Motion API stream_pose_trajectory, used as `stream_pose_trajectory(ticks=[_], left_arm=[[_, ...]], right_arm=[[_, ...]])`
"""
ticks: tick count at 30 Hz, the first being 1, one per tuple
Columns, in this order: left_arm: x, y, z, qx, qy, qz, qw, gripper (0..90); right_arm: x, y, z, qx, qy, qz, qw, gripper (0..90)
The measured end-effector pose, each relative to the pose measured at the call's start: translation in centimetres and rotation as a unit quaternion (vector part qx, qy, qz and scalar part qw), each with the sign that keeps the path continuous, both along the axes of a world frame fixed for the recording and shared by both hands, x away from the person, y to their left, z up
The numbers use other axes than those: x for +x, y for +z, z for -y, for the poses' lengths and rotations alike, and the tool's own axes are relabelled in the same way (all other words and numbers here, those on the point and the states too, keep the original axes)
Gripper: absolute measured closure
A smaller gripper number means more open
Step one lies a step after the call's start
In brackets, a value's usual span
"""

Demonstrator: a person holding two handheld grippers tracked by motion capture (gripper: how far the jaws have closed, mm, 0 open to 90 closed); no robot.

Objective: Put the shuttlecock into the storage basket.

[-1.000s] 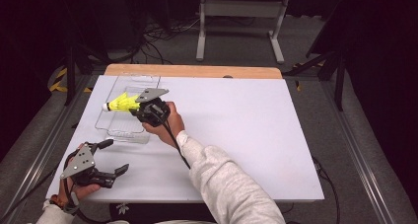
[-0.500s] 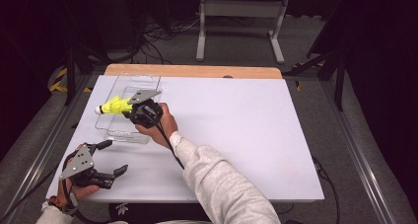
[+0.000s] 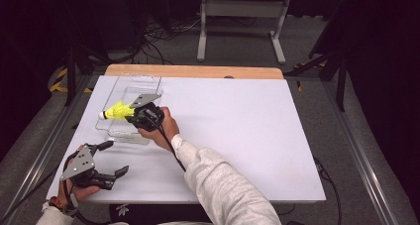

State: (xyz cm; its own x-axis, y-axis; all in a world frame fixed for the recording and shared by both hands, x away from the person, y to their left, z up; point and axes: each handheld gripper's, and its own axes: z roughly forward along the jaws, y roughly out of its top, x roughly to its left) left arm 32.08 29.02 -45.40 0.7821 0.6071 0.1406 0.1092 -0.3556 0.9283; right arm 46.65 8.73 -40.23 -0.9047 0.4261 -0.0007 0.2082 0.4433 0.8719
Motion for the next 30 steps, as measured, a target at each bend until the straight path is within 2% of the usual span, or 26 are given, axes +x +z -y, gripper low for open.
stream_pose_trajectory(ticks=[14,30], left_arm=[[0.1,-0.1,0.2,0.002,-0.002,-0.002,1.0,5.5],[0.2,-0.2,0.2,0.004,-0.004,-0.005,1.0,5.5]], right_arm=[[0.1,-1.2,0.2,-0.022,0.004,-0.009,0.9997,86.9],[0.2,-1.8,-0.1,-0.04,0.008,-0.013,0.9991,86.3]])
